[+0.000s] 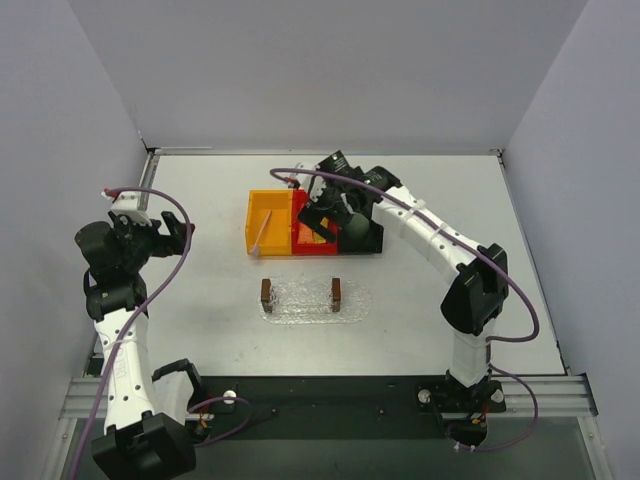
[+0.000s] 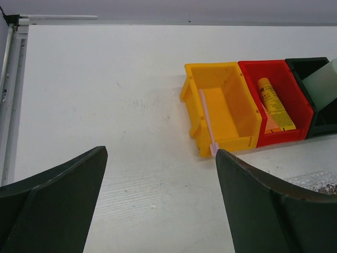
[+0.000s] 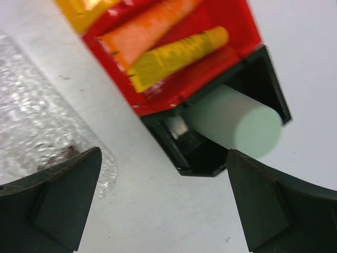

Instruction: Prepare toiletry sets of a toothbrush and toothpaste on the tray

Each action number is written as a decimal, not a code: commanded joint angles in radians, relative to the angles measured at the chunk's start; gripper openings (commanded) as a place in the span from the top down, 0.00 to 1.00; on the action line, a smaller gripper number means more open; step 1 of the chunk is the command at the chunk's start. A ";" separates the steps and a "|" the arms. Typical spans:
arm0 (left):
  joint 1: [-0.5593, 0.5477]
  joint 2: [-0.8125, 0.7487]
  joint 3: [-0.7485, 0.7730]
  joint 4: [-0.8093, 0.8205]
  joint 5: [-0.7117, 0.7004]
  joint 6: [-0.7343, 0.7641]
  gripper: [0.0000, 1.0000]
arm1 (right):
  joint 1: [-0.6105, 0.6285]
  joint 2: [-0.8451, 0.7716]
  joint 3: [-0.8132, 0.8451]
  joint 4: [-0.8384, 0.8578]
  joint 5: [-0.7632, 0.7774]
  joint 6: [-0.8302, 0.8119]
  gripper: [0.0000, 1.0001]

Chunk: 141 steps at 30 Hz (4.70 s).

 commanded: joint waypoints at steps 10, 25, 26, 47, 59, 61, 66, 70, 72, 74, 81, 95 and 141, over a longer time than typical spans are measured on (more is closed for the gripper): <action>0.008 -0.008 0.003 0.040 0.033 -0.011 0.05 | -0.227 0.059 0.077 0.106 0.128 0.193 0.00; 0.008 -0.004 0.001 0.040 0.030 -0.010 0.05 | -0.309 0.175 0.114 0.118 -0.041 0.256 0.00; 0.008 -0.004 0.001 0.040 0.030 -0.010 0.05 | -0.312 0.179 0.109 0.118 -0.047 0.259 0.00; 0.010 -0.008 0.000 0.042 0.031 -0.006 0.05 | -0.329 0.241 0.098 0.140 -0.069 0.276 0.14; 0.010 -0.013 0.000 0.040 0.031 -0.008 0.05 | -0.332 0.195 0.100 0.126 -0.053 0.280 0.50; 0.010 -0.014 0.003 0.040 0.031 -0.010 0.05 | -0.332 0.177 0.106 0.123 -0.052 0.280 0.54; 0.010 -0.016 0.007 0.040 0.037 -0.016 0.05 | -0.332 0.125 0.128 0.098 -0.032 0.283 0.63; 0.010 -0.016 0.014 0.055 0.050 -0.028 0.05 | -0.332 0.067 0.152 0.081 -0.029 0.297 0.72; 0.010 -0.015 0.021 0.074 0.082 -0.034 0.05 | -0.330 0.025 0.161 0.072 -0.033 0.309 0.76; 0.008 -0.004 0.030 0.088 0.152 -0.054 0.05 | -0.330 -0.014 0.180 0.058 -0.048 0.318 0.80; -0.036 0.097 0.106 0.290 0.382 -0.307 0.05 | -0.332 -0.128 0.241 0.023 -0.238 0.400 0.86; -0.522 0.238 0.224 0.491 0.280 -0.654 0.09 | -0.332 -0.325 0.065 0.369 -0.823 0.740 0.91; -0.618 0.305 0.151 0.843 0.284 -0.918 1.00 | -0.284 -0.368 -0.147 0.609 -0.900 0.859 0.69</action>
